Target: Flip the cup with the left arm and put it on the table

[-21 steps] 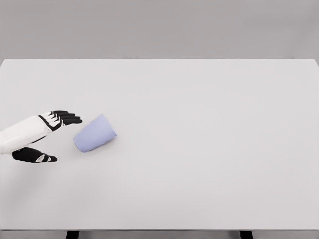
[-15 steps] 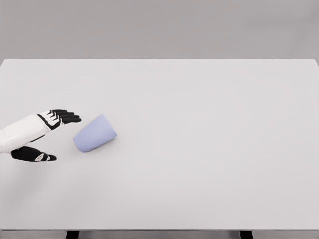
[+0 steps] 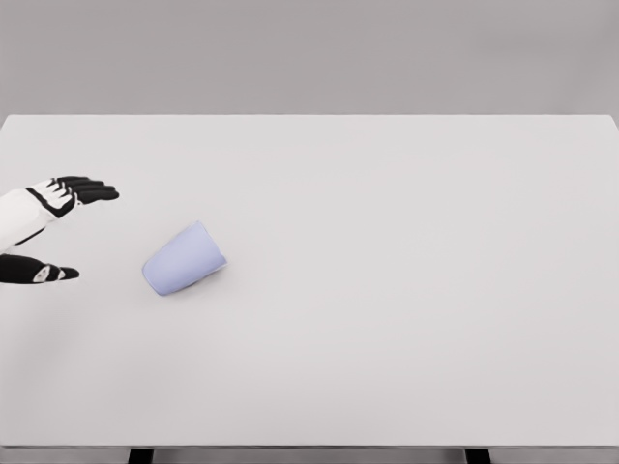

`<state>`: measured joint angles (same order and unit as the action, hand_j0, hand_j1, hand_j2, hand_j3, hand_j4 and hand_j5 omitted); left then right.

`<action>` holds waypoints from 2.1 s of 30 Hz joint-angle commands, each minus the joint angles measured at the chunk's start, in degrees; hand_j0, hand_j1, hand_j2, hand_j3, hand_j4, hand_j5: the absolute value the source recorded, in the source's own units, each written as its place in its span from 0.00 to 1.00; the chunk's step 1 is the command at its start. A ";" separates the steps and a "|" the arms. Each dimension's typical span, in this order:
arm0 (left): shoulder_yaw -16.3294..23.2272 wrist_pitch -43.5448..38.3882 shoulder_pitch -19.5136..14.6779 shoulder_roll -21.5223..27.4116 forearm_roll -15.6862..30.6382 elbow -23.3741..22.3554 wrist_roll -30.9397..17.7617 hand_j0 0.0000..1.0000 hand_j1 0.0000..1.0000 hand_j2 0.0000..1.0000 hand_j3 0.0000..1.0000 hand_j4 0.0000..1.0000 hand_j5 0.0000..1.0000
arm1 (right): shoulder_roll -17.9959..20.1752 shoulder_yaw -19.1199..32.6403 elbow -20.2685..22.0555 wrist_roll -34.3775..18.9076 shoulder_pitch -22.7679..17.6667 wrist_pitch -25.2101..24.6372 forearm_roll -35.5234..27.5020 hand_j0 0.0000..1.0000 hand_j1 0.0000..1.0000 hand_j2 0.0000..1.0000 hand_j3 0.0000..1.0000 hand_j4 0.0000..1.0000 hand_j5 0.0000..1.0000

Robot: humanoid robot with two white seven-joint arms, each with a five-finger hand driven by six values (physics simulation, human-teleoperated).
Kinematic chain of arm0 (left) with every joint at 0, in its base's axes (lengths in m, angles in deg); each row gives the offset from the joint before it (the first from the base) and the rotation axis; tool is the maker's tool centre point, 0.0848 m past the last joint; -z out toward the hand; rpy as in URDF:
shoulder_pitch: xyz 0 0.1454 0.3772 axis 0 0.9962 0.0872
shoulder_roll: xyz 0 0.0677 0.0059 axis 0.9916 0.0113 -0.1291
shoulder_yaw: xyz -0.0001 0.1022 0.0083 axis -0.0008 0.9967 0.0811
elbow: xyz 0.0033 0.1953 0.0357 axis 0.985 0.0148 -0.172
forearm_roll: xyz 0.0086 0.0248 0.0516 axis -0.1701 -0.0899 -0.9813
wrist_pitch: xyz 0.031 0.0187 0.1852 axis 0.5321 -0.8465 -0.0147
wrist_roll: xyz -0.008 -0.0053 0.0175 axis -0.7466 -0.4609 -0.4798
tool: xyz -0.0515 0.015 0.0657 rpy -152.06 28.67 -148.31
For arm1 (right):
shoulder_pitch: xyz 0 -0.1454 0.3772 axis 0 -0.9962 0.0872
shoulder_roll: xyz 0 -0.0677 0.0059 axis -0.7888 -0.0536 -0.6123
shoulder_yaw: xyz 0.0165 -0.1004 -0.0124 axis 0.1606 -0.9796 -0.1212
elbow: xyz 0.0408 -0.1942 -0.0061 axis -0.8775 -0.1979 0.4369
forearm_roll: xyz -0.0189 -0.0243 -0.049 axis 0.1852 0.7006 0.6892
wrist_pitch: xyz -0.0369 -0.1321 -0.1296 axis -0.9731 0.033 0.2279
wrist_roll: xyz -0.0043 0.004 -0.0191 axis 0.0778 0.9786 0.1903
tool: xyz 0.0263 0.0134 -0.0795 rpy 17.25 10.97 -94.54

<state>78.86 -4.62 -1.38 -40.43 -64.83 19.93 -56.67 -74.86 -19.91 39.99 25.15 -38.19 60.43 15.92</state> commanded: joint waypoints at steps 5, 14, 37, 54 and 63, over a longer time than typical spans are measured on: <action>-0.50 -7.84 -6.50 -4.39 6.82 1.49 -7.23 0.99 0.99 0.99 0.99 0.99 0.99 | 0.00 0.00 0.00 -0.01 0.00 0.00 0.02 1.00 1.00 1.00 1.00 1.00 1.00; 7.94 -25.62 -9.40 5.88 18.78 1.49 -7.23 1.00 1.00 1.00 1.00 1.00 1.00 | 0.00 0.00 0.00 -0.01 0.00 0.00 0.02 1.00 1.00 1.00 1.00 1.00 1.00; 40.69 -27.02 -34.16 18.36 34.77 1.40 -7.23 1.00 1.00 1.00 1.00 1.00 1.00 | 0.00 0.00 0.00 -0.01 0.00 0.00 0.02 1.00 1.00 1.00 1.00 1.00 1.00; 102.42 -33.44 -84.46 21.62 61.41 1.40 -7.23 1.00 1.00 1.00 1.00 1.00 1.00 | 0.00 0.00 0.00 -0.01 0.00 0.00 0.02 1.00 1.00 1.00 1.00 1.00 1.00; 98.38 -33.26 -81.56 18.63 62.28 1.31 -7.23 1.00 1.00 1.00 1.00 1.00 1.00 | 0.00 0.00 0.00 -0.01 0.00 0.00 0.02 1.00 1.00 1.00 1.00 1.00 1.00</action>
<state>177.92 -37.89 -82.85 -21.00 -2.88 21.21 -63.90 -74.86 -19.91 39.98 25.15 -38.19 60.43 15.89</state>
